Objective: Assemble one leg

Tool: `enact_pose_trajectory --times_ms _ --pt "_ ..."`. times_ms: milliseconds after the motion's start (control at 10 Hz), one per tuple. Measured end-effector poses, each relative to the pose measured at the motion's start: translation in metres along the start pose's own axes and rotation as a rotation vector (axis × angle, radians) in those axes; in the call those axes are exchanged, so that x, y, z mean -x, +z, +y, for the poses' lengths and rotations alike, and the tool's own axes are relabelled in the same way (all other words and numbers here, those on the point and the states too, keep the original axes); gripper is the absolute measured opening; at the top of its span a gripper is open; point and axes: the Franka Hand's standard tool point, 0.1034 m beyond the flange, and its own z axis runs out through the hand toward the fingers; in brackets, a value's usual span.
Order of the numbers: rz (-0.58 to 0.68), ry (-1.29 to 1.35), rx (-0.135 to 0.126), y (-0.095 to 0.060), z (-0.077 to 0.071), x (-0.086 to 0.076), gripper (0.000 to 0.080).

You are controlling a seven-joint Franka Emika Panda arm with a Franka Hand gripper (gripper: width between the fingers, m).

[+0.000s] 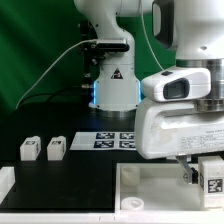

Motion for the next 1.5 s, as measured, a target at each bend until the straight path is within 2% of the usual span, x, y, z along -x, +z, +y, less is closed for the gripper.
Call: enact_pose_trajectory --times_ms 100,400,700,1100,1400,1500 --pt "0.000 0.092 0.000 0.0000 -0.0004 0.0000 0.0289" --pt "0.000 0.431 -0.005 0.0000 -0.0018 -0.0003 0.0290" --pt "-0.014 0.995 -0.018 -0.0003 -0.0045 -0.0003 0.0290" --pt "-0.065 1.752 -0.067 0.0038 -0.0092 -0.0007 0.0290" --pt "-0.067 1.752 -0.069 0.0042 -0.0092 -0.0004 0.0291" --pt "-0.065 1.703 -0.070 0.0043 -0.0092 -0.0003 0.0519"
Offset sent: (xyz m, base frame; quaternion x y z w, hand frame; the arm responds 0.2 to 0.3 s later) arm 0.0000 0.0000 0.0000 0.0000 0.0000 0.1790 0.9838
